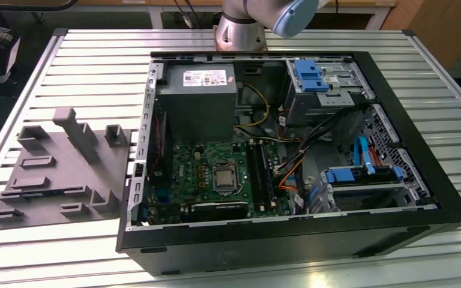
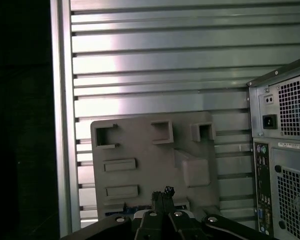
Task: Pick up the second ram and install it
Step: 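Reach for the second ram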
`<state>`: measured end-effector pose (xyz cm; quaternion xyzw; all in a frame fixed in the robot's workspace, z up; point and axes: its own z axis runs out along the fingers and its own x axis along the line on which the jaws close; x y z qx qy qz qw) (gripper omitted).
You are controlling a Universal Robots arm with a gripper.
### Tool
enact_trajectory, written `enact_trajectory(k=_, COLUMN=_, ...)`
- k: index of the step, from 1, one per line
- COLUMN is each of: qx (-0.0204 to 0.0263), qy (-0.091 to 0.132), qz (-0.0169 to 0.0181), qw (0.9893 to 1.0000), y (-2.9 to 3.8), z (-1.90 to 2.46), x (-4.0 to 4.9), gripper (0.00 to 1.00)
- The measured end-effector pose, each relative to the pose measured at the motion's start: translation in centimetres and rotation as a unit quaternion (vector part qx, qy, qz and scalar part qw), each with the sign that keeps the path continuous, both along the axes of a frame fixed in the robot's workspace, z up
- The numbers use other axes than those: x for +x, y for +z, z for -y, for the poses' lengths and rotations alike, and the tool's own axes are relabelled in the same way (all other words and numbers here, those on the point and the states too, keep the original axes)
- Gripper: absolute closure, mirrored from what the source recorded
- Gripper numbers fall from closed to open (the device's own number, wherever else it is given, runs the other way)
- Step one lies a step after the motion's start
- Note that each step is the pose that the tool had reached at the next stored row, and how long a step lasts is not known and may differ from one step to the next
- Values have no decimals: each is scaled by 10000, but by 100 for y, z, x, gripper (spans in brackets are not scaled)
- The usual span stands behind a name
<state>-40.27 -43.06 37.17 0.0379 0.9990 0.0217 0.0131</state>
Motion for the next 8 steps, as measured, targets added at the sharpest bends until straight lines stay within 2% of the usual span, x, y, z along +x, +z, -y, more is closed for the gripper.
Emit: enact_trajectory(k=8, qx=0, qy=0, qz=0, qw=10000, y=-16, z=9, x=-12, gripper=89)
